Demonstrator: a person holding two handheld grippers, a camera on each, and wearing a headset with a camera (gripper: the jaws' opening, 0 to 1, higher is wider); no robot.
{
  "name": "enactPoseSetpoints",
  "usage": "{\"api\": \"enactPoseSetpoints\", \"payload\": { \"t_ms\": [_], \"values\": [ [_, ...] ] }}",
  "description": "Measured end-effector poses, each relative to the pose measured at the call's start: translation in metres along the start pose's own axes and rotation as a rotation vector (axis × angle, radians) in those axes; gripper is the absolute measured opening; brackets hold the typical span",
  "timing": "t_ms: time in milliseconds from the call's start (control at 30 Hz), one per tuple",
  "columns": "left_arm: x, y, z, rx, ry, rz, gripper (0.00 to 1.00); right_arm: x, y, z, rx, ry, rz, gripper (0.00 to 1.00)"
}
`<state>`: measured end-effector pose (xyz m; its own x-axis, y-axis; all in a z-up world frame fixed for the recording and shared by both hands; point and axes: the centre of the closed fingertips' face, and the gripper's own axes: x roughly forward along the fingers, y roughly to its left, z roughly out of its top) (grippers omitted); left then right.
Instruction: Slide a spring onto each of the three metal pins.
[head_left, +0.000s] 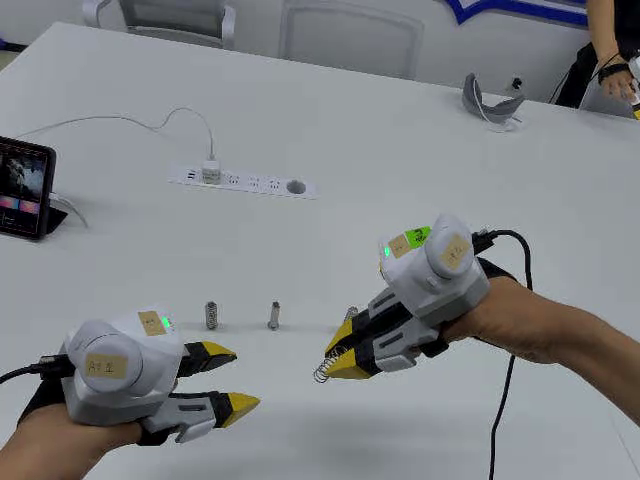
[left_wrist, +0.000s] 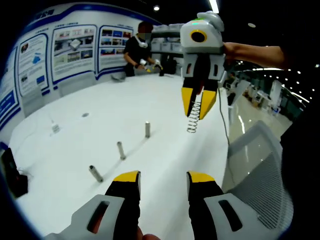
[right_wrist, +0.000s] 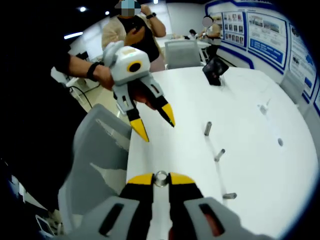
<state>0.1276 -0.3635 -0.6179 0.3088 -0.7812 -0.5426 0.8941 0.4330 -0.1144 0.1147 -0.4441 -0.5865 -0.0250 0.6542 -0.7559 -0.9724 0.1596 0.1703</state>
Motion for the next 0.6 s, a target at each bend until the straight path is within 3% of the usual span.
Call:
{"api": "enactPoseSetpoints", "payload": {
  "t_ms": [267, 600],
  "values": [
    [-0.017, 0.022, -0.011, -0.063, 0.001, 0.075, 0.45, 0.004, -0.009, -0.013, 0.002, 0.034, -0.015, 0.12],
    [-0.030, 0.037, -0.024, -0.107, 0.011, 0.137, 0.51, 0.012, -0.026, -0.016, -0.009, 0.056, -0.037, 0.12]
  ]
}}
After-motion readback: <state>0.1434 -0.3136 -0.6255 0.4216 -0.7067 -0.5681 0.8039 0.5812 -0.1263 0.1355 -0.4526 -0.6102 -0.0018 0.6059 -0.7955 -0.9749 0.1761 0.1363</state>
